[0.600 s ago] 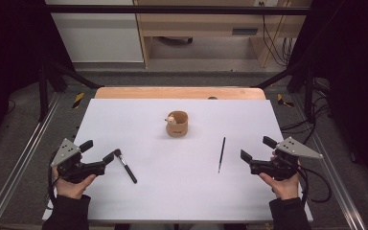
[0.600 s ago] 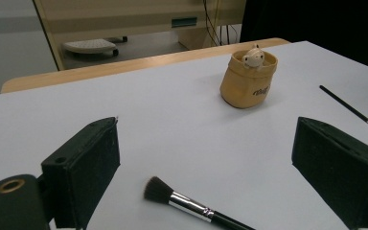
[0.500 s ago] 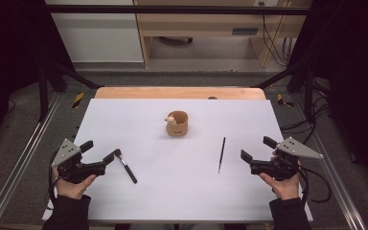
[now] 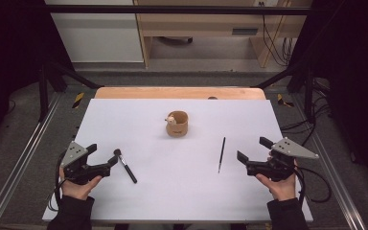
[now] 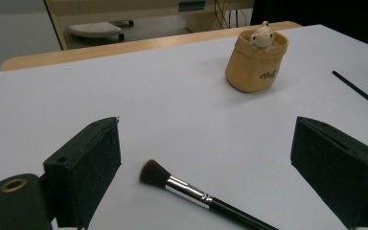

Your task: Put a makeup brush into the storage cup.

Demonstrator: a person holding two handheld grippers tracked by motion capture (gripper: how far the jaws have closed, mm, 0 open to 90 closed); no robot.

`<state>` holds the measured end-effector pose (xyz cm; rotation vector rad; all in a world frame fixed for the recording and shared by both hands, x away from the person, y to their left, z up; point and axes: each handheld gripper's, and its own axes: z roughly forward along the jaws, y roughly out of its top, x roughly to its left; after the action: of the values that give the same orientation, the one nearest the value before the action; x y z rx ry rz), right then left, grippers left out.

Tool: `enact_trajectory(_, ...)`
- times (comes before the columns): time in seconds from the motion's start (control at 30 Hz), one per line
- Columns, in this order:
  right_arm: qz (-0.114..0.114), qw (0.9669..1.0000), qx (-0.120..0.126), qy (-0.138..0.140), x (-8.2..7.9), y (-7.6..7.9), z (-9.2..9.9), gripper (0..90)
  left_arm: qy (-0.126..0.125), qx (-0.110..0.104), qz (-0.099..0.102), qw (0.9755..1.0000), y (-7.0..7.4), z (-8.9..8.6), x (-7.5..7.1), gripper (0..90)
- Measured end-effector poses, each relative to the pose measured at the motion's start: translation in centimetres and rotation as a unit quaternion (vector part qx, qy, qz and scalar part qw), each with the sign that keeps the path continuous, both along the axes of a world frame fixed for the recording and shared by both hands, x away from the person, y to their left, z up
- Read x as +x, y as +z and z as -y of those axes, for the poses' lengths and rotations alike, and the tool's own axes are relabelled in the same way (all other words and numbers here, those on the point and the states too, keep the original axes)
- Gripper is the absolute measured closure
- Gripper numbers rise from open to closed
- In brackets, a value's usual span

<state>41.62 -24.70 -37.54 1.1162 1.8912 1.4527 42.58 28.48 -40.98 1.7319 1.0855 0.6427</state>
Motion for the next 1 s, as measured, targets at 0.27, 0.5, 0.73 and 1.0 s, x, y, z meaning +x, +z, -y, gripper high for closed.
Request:
enact_trajectory(0.27, -0.002, 1.0, -0.001, 0.004, 0.0, 0.0, -0.4, 3.9, 0.008, 0.009, -0.016, 0.9998, -0.7, 0.7, 0.2, 9.4)
enact_trajectory(0.5, -0.003, 1.0, -0.002, 0.004, 0.1, -0.1, -0.5, 3.9, 0.011, 0.018, -0.033, 0.9992, -1.6, 1.5, 0.4, 9.4)
enact_trajectory(0.73, -0.004, 1.0, -0.004, 0.007, 0.1, -0.1, -0.7, 3.9, 0.017, 0.028, -0.05, 0.9982, -2.5, 2.2, 0.7, 10.3)
enact_trajectory(1.0, -0.007, 0.9999, -0.003, 0.007, 0.1, -0.2, -0.8, 3.9, 0.03, 0.044, -0.073, 0.9959, -3.9, 3.3, 1.1, 12.5)
